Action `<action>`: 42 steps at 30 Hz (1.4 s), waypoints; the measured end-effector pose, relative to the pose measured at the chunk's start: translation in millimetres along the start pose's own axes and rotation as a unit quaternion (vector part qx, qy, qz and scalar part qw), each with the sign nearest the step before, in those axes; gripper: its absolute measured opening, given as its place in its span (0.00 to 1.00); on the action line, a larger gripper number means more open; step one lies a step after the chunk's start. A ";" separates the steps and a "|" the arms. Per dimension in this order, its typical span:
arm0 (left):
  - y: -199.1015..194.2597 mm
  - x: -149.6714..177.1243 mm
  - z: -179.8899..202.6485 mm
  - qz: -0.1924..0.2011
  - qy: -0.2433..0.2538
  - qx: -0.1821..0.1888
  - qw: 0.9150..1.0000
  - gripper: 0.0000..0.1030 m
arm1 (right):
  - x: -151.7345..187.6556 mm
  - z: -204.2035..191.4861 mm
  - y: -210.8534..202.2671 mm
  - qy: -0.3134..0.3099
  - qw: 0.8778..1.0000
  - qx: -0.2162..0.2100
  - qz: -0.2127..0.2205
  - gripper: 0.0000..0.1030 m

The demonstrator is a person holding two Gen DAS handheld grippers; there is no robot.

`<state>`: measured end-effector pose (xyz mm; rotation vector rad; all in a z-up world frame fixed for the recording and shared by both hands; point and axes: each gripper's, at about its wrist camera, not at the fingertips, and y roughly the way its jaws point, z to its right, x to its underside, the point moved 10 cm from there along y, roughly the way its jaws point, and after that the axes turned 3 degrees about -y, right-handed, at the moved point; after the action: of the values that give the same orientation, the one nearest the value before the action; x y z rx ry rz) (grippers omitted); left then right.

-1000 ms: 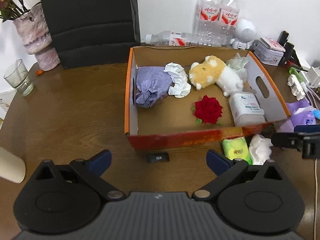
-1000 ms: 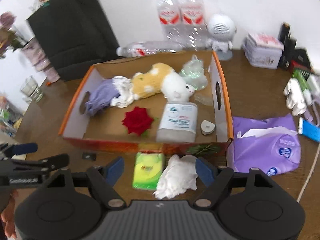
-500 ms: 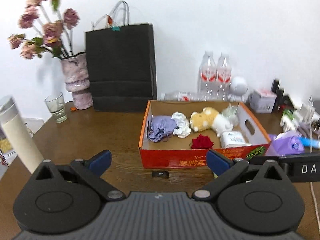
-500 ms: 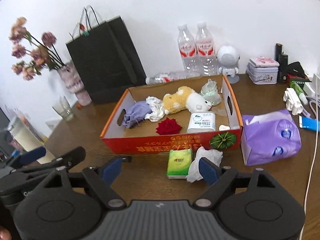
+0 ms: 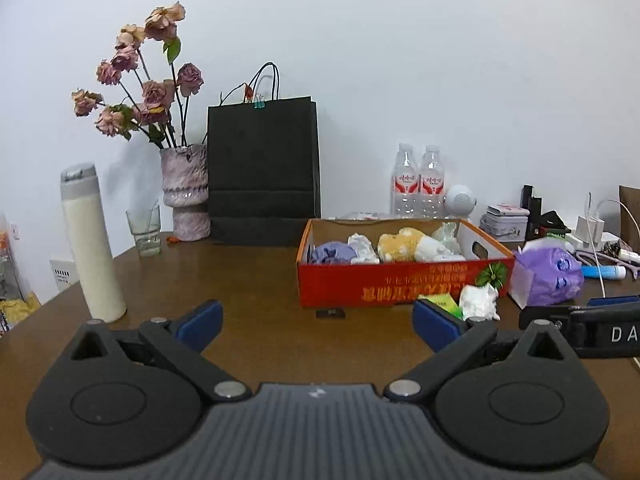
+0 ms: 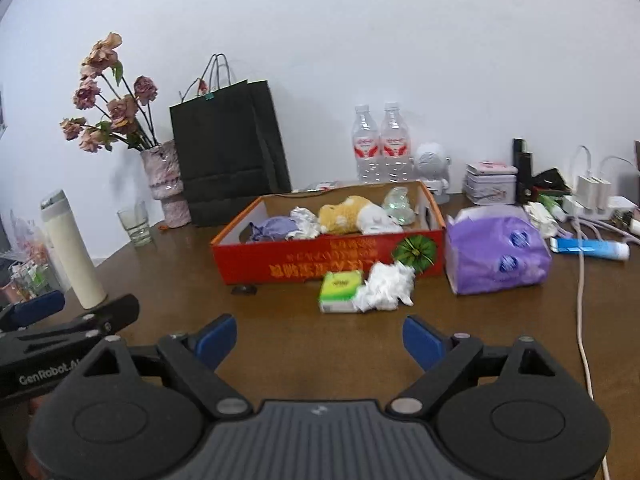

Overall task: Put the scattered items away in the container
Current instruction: 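Withdraw both tools from the box back over the table, then grasp the black clip with the left tool while the right tool reaches for the green tissue pack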

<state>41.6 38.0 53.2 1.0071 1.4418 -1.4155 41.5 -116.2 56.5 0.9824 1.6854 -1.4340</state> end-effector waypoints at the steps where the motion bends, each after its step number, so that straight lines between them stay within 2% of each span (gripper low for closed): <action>1: -1.3 5.4 -1.2 0.001 -0.003 -0.006 1.000 1.00 | 7.3 -0.3 -2.4 0.004 1.000 0.003 0.000 0.87; 5: -1.2 24.2 -2.5 -0.002 -0.001 -0.029 1.000 1.00 | 25.4 -7.9 -10.5 -0.014 1.000 0.000 0.012 0.87; 7: -4.9 30.5 -1.1 -0.004 -0.004 -0.021 1.000 1.00 | 29.0 -8.0 -14.8 -0.026 0.999 0.015 0.017 0.87; 12: -21.4 36.4 0.0 0.020 0.006 -0.008 1.000 1.00 | 41.2 -13.2 -27.1 -0.032 0.999 0.022 0.036 0.88; 17: -32.0 41.0 -3.8 0.015 -0.010 0.001 1.000 1.00 | 48.9 -24.7 -40.4 -0.056 0.996 0.030 0.060 0.89; 21: -42.4 42.6 -8.5 0.018 -0.013 -0.001 1.000 1.00 | 51.3 -27.5 -54.5 -0.044 0.996 0.025 0.074 0.90; 30: -47.5 46.7 -8.0 0.013 -0.011 0.004 1.000 1.00 | 54.1 -24.8 -57.8 -0.029 0.997 0.024 0.071 0.90; 32: -41.5 46.1 -9.2 0.001 -0.011 0.011 1.000 1.00 | 52.0 -23.6 -54.0 -0.028 0.997 0.020 0.067 0.90; 35: -16.7 39.6 -6.4 -0.035 0.010 0.062 0.997 1.00 | 41.7 -23.2 -38.5 -0.043 0.998 0.004 0.048 0.89; 39: 31.3 20.8 -9.9 -0.047 0.053 0.097 0.993 1.00 | 12.2 -21.2 4.9 -0.087 0.996 -0.016 0.017 0.87; 41: 67.0 20.1 -6.0 -0.080 0.072 0.135 0.985 1.00 | -2.4 -20.0 34.8 -0.098 0.995 -0.018 0.006 0.86; 42: 83.4 21.1 -4.1 -0.093 0.083 0.143 0.982 0.98 | -8.3 -19.1 53.8 -0.102 0.995 -0.022 -0.003 0.85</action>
<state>114.2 44.5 7.2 1.2189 1.5128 -1.7461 92.3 -92.9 41.9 0.7797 1.5653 -1.4423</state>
